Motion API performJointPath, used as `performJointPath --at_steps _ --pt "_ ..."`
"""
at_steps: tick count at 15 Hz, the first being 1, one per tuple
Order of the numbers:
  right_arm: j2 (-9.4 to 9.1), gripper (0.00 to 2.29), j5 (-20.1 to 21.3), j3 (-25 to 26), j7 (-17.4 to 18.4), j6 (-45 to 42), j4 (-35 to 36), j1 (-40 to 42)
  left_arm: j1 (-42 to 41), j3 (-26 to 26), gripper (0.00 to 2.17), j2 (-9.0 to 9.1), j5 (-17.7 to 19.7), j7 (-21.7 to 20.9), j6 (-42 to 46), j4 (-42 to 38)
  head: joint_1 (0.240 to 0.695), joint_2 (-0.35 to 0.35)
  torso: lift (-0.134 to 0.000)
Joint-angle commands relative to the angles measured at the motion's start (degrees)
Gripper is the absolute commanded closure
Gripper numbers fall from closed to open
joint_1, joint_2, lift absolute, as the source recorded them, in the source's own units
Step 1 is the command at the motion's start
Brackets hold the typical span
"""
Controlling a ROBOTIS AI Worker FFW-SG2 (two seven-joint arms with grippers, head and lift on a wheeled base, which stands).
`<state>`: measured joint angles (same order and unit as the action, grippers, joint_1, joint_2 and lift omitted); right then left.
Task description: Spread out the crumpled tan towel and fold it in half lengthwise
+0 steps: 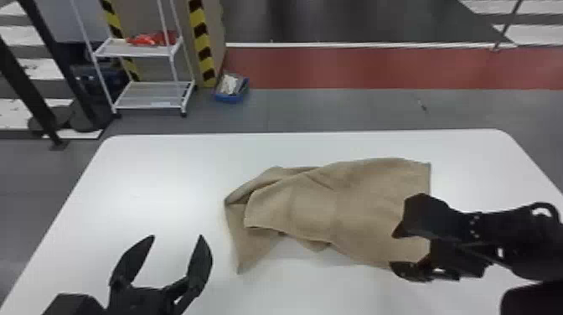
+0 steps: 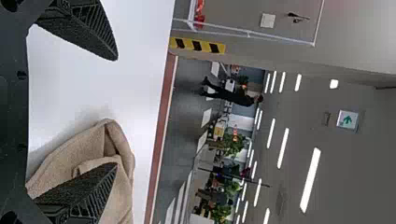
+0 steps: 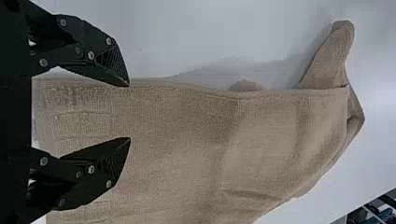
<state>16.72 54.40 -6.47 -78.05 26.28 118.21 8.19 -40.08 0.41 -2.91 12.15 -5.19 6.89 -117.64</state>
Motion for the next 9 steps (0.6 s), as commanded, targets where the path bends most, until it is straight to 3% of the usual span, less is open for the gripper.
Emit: performJointPath --at_steps 1,9 --pt "0.07 0.59 1.14 -0.03 -0.28 0.05 -0.61 0.51 0.18 0.12 0.08 -0.08 0.16 0.0 0.0 0.3 0.695 0.029 -0.124" --pt "1.47 0.59 1.76 0.14 -0.28 -0.3 -0.7 2.79 0.44 0.03 0.08 0.01 0.16 -0.09 0.0 0.65 0.695 0.015 -0.124"
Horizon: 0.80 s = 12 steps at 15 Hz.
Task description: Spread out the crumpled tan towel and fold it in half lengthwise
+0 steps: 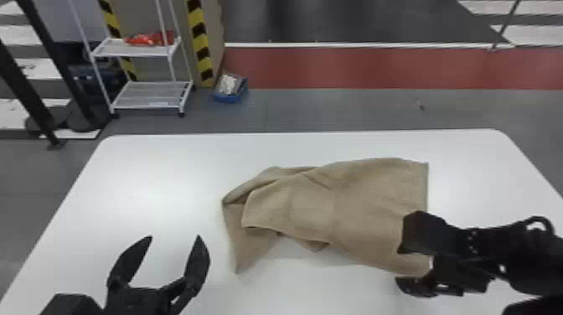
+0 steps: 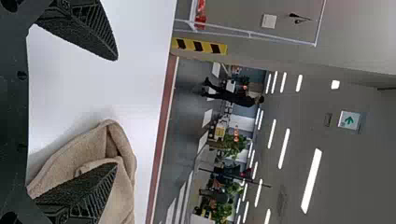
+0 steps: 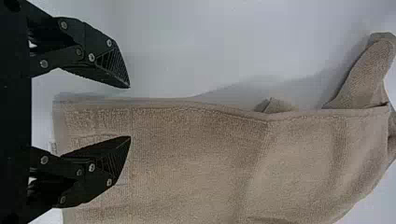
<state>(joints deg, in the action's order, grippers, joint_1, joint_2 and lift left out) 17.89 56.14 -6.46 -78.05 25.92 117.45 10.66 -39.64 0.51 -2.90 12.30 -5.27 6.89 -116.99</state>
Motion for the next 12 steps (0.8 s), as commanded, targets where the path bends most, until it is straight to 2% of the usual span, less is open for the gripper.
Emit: performJointPath --at_steps 1,3,4,6,10,12 --pt "0.39 0.59 0.11 0.31 -0.28 -0.12 0.06 0.85 0.0 -0.07 0.08 0.0 0.0 0.0 0.0 0.0 0.695 0.012 -0.124" --pt "0.66 0.62 0.11 0.84 -0.28 -0.12 -0.03 0.94 0.0 -0.07 0.08 0.0 0.0 0.0 0.0 0.09 0.695 0.002 -0.124" --pt "0.75 0.82 -0.07 1.19 -0.28 -0.12 -0.29 0.85 0.0 -0.07 0.08 0.09 0.0 0.0 0.0 0.09 0.695 -0.002 -0.124" --pt "0.75 0.83 -0.51 1.63 -0.28 -0.12 -0.55 0.67 0.0 -0.24 0.08 0.09 0.0 0.0 0.0 0.0 0.695 -0.009 -0.124" --pt "0.75 1.31 -1.12 2.42 -0.28 -0.47 -0.82 0.15 0.0 -0.24 0.08 0.0 0.0 0.0 0.0 0.09 0.695 -0.022 -0.124" --pt "-0.13 1.33 -9.03 6.46 -0.28 0.23 -0.47 -0.91 0.0 -0.15 0.08 -0.09 -0.26 -2.11 0.18 0.0 0.695 -0.025 -0.124"
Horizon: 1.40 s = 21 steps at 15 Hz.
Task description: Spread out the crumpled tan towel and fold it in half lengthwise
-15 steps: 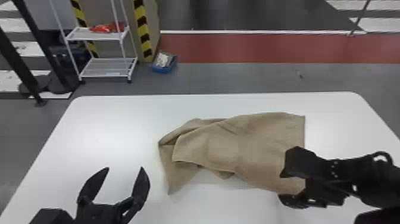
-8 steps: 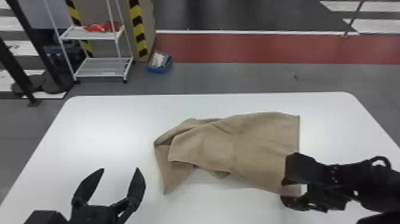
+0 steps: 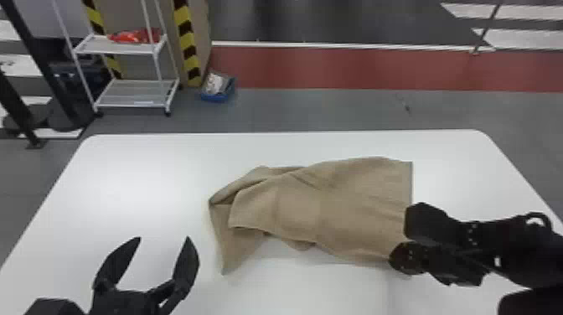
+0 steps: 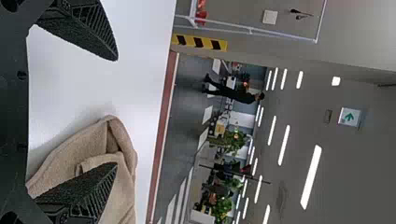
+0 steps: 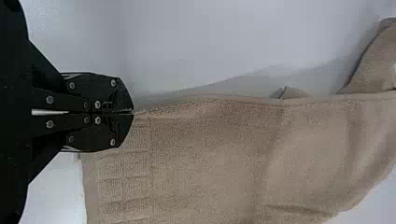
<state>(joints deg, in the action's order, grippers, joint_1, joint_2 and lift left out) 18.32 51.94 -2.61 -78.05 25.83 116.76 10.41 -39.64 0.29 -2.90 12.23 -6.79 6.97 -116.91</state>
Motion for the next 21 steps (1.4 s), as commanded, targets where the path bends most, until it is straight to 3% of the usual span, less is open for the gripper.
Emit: performJointPath --at_steps 1,2,5,8,10,11,13,17,19,21 --pt "-1.01 1.33 -9.75 6.12 -0.28 0.15 0.58 -1.36 0.17 0.32 0.09 -0.09 -0.63 -3.58 0.28 -0.07 0.695 -0.026 -0.124" --pt "-1.71 1.33 -12.83 9.2 -0.28 0.68 1.37 -2.85 0.44 0.41 0.09 -0.09 -1.24 -6.04 0.1 -0.07 0.695 -0.038 -0.124" --pt "-2.68 1.33 -14.76 15.0 -0.28 1.56 1.72 -5.31 2.11 -0.47 0.09 -0.18 -4.06 -12.19 -5.35 -0.6 0.695 -0.101 -0.124" --pt "-4.52 1.33 -22.14 23.17 -0.28 5.42 0.67 -8.65 4.3 -2.49 0.09 -0.18 -6.25 -14.04 -10.62 -0.51 0.695 -0.173 -0.124" --pt "-4.52 1.33 -23.29 25.64 -0.28 5.95 -1.97 -9.18 5.18 -3.54 0.09 -0.18 -7.4 -14.22 -11.33 -0.25 0.695 -0.234 -0.124" --pt "-4.52 1.33 -24.87 25.81 -0.28 11.23 -3.2 -9.53 5.62 -3.89 0.09 -0.26 -7.75 -14.48 -12.21 -0.16 0.695 -0.254 -0.124" --pt "-4.52 1.33 -31.9 25.37 0.7 20.72 -3.9 -10.23 6.5 -4.6 0.09 -0.26 -9.07 -15.27 -16.42 0.19 0.695 -0.283 -0.124" --pt "-9.62 1.33 -45.35 24.84 5.19 29.51 0.75 -13.75 6.94 -6.18 0.09 -0.26 -10.03 -15.09 -17.13 0.72 0.695 -0.26 -0.124" --pt "-10.24 1.33 -47.63 22.47 8.97 35.13 4.45 -16.65 6.94 -6.97 0.1 -0.26 -10.74 -15.01 -17.3 0.72 0.695 -0.23 -0.124" --pt "-10.5 1.32 -47.19 19.39 9.76 40.93 7.7 -19.55 6.94 -7.94 0.1 -0.26 -10.91 -14.66 -17.13 0.89 0.695 -0.208 -0.124"
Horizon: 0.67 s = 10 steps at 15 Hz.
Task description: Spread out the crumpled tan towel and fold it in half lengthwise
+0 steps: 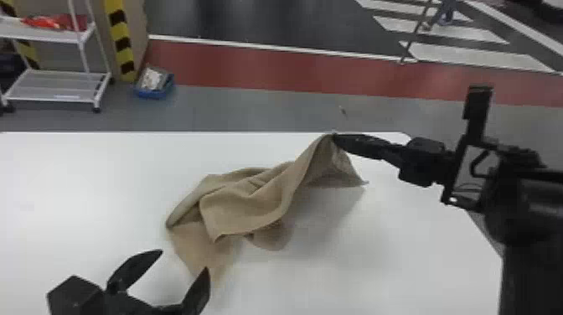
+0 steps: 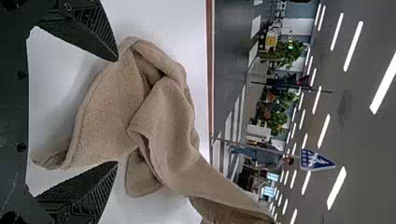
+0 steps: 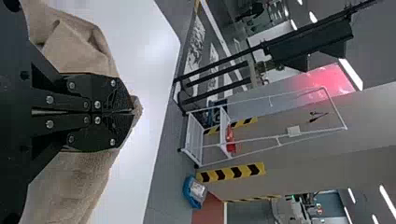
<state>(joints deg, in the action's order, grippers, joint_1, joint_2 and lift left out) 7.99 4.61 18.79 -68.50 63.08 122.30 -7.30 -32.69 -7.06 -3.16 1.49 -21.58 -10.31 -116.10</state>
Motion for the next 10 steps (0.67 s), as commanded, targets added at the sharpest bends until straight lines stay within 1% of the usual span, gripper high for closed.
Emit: performJointPath --at_steps 1,4,6,10 --pt "-0.35 1.33 0.57 -3.05 0.91 4.38 2.95 -2.19 0.08 -1.11 0.1 -0.01 -0.18 0.22 0.15 0.35 0.695 -0.183 -0.124" --pt "-0.88 1.33 1.27 -4.72 1.79 4.91 4.0 -2.63 0.17 -2.69 0.14 0.08 -0.97 0.66 -0.02 0.79 0.695 -0.165 -0.124" --pt "-1.23 1.32 2.33 -5.43 2.32 4.91 4.0 -2.63 0.17 -4.28 0.15 -0.01 -1.76 0.83 -2.13 0.79 0.695 -0.164 -0.124" --pt "-1.23 1.32 2.42 -5.43 2.49 4.91 4.26 -2.37 0.43 -5.77 0.21 -0.09 -2.2 2.07 -5.47 1.41 0.695 -0.19 -0.124"
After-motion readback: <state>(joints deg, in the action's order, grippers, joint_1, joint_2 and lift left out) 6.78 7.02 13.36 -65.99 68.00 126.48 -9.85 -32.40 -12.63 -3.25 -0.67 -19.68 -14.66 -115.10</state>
